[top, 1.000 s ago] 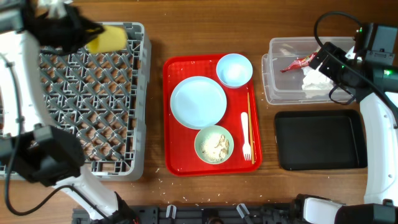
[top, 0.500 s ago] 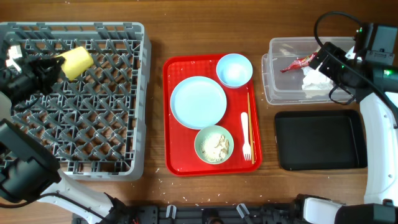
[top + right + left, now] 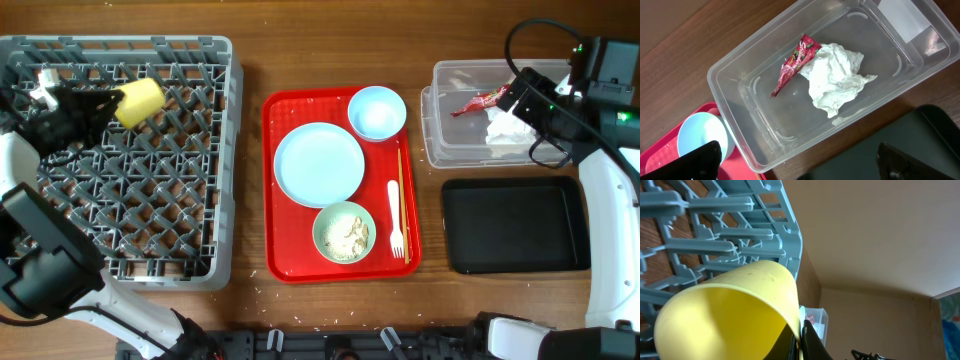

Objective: Sort waste into correct bins and load items into the dishwasher rack
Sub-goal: 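Carry the yellow cup to the dish rack and set it down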

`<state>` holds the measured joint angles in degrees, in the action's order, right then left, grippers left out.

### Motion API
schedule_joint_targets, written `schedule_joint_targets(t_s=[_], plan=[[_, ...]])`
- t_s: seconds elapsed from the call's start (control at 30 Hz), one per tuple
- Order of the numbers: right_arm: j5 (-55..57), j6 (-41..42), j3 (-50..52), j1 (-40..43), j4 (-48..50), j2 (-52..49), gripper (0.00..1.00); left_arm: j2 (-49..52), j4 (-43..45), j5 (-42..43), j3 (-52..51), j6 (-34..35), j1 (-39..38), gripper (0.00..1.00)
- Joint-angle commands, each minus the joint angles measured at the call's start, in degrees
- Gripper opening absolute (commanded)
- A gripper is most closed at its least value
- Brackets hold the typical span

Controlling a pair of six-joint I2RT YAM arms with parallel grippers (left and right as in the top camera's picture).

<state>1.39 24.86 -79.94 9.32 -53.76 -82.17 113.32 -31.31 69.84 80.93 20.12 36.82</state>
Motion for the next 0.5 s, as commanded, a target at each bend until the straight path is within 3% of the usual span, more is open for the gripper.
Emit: schedule_joint_targets(t_s=[0.0, 0.47], plan=[[0.8, 0.7, -0.9, -0.1, 0.2, -0.2, 1.00, 0.1, -0.4, -2.0, -0.5, 0.3, 1.3, 0.04], [0.8, 0.7, -0.9, -0.1, 0.2, -0.2, 1.00, 0.1, -9.7, -11.5, -0.5, -0.3, 5.7, 0.04]])
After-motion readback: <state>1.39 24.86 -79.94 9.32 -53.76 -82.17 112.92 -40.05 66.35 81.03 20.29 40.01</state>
